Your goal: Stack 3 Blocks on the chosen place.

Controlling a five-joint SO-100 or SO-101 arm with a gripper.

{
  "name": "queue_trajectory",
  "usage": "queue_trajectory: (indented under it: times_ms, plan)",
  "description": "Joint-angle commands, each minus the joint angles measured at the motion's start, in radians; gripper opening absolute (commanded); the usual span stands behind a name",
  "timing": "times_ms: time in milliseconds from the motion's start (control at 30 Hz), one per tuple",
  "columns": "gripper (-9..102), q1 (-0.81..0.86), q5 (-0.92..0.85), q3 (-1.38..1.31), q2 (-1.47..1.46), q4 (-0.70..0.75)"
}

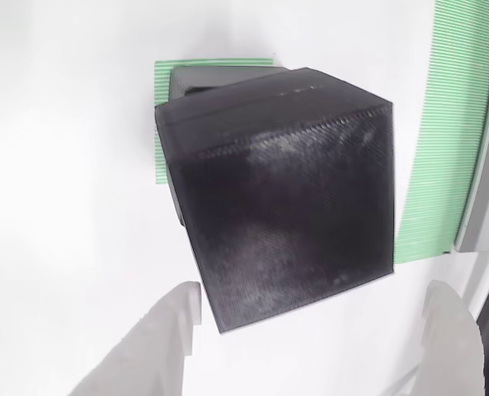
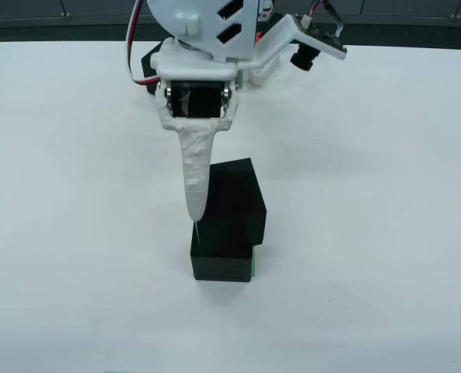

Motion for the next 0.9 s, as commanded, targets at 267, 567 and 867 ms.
queue_trajectory:
  times_ms: [267, 567, 867]
  plan:
    - [33, 0.265, -0.342, 0.258, 0.281, -0.028]
    - [33, 0.623, -0.733, 0.477, 0.244, -0.107]
    - [33, 0.629, -0.842, 0.534, 0.242, 0.000]
